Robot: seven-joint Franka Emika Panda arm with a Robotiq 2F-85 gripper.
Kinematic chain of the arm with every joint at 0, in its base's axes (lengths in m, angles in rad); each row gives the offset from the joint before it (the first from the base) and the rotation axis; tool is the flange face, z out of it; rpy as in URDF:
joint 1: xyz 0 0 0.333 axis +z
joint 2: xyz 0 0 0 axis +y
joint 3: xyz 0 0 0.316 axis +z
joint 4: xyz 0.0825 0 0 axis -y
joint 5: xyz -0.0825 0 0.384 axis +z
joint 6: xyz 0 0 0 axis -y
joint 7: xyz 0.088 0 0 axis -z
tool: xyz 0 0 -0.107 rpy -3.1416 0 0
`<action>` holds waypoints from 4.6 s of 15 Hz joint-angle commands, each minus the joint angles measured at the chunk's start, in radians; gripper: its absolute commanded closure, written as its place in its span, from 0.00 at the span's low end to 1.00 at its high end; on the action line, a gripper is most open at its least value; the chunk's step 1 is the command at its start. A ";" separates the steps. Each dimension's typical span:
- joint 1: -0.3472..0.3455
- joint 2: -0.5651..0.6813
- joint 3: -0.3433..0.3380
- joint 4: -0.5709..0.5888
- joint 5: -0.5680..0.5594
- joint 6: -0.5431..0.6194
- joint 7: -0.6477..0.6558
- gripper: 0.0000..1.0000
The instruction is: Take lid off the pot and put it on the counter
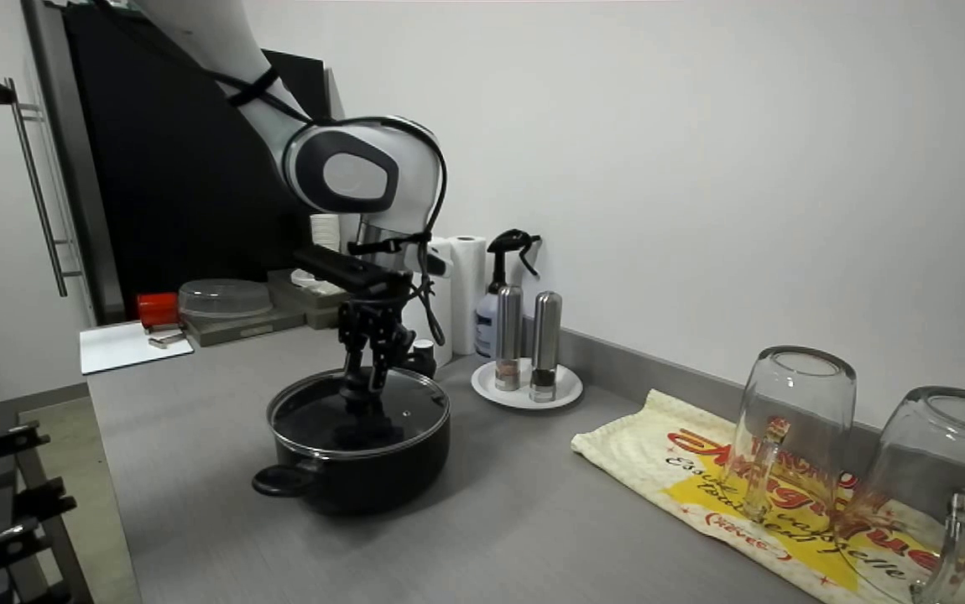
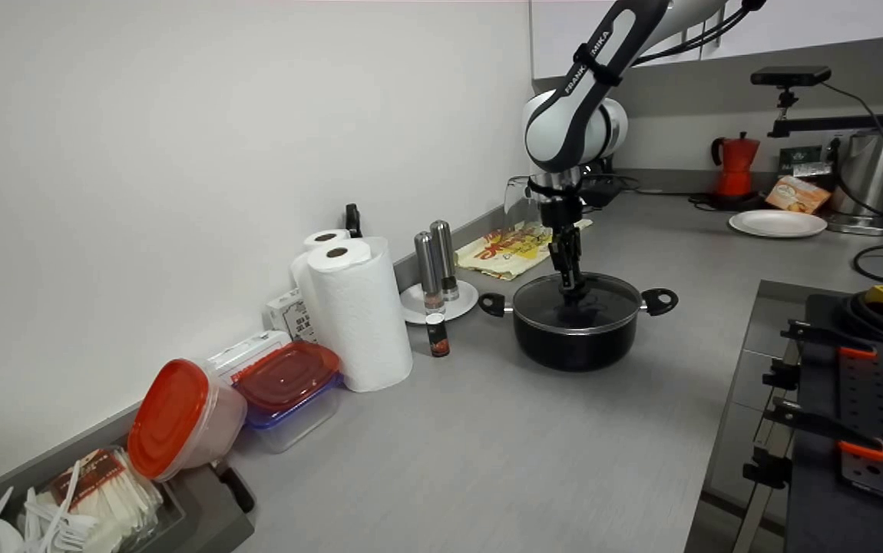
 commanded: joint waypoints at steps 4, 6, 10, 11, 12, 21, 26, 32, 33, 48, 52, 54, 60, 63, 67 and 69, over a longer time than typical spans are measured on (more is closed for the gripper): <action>0.022 -0.090 0.007 -0.029 -0.043 -0.026 0.020 0.75; 0.055 -0.147 0.005 -0.048 -0.089 -0.033 0.040 0.75; 0.144 -0.220 0.025 -0.026 -0.189 -0.082 0.108 0.75; 0.169 -0.230 0.038 -0.015 -0.209 -0.099 0.121 0.75; 0.198 -0.237 0.053 -0.003 -0.231 -0.115 0.138 0.75; 0.434 -0.134 0.177 0.117 -0.395 -0.094 0.297 0.75; 0.492 -0.028 0.196 0.197 -0.383 -0.005 0.295 0.75; 0.464 0.153 0.194 0.245 -0.324 0.052 0.250 0.75; 0.453 0.181 0.193 0.247 -0.313 0.054 0.247 0.75; 0.417 0.358 0.224 0.334 -0.199 0.037 0.231 0.75; 0.405 0.377 0.224 0.338 -0.191 0.036 0.223 0.75; 0.399 0.380 0.224 0.332 -0.189 0.040 0.221 0.75; 0.411 0.367 0.207 0.316 -0.205 0.049 0.240 0.50; 0.406 0.324 0.202 0.263 -0.223 0.052 0.221 0.19; 0.411 0.365 0.201 0.309 -0.209 0.049 0.238 0.15; 0.411 0.365 0.201 0.309 -0.209 0.049 0.238 0.11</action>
